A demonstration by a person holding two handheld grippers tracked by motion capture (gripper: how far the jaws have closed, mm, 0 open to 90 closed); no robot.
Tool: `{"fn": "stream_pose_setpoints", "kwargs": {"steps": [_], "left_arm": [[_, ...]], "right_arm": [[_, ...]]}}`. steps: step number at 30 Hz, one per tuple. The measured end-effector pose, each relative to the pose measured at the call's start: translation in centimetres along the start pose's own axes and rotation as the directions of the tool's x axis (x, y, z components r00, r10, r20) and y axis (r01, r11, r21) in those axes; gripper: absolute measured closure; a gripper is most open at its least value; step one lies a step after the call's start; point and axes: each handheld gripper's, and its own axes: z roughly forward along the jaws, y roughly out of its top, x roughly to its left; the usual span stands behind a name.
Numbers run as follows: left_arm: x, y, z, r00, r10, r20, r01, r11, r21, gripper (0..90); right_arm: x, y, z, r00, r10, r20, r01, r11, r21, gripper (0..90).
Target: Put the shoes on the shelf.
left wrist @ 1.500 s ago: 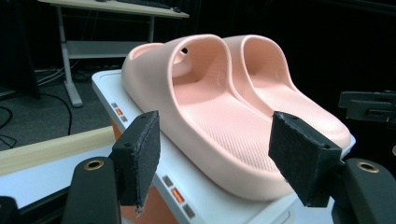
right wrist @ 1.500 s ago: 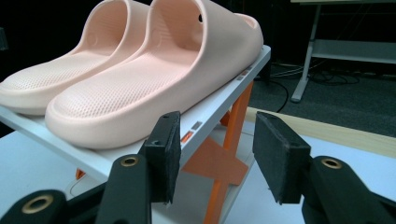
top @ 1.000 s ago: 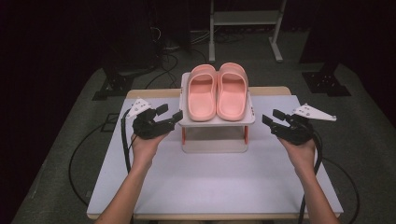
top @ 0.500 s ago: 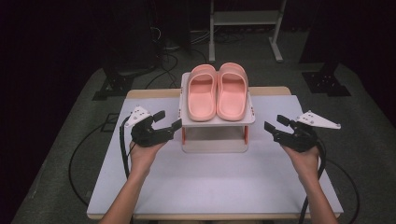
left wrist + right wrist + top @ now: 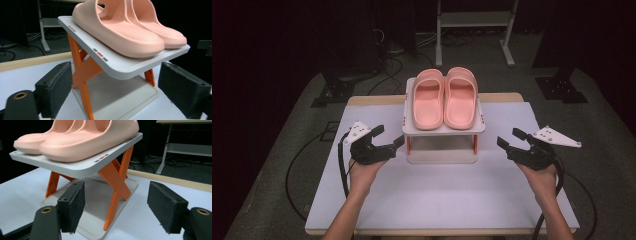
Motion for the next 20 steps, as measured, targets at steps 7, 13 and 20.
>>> {"fn": "stream_pose_setpoints", "kwargs": {"steps": [7, 13, 20], "left_arm": [[0.1, -1.0, -0.5, 1.0000, -0.005, -0.005, 0.005, 1.0000, -0.007, 9.6], [-0.3, -2.2, -1.1, 1.0000, -0.003, -0.002, 0.002, 0.9999, -0.015, 8.7], [-0.9, -5.4, -2.2, 0.9999, -0.017, -0.001, 0.017, 0.9985, -0.051, 8.5]], "right_arm": [[0.1, -1.0, -0.7, 1.0000, -0.006, -0.005, 0.006, 1.000, -0.011, 26.6], [0.2, -2.3, -1.5, 0.9999, 0.008, -0.011, -0.008, 1.000, -0.029, 25.0], [1.1, -4.8, -3.2, 0.9997, 0.008, -0.022, -0.009, 0.999, -0.049, 21.0]]}}
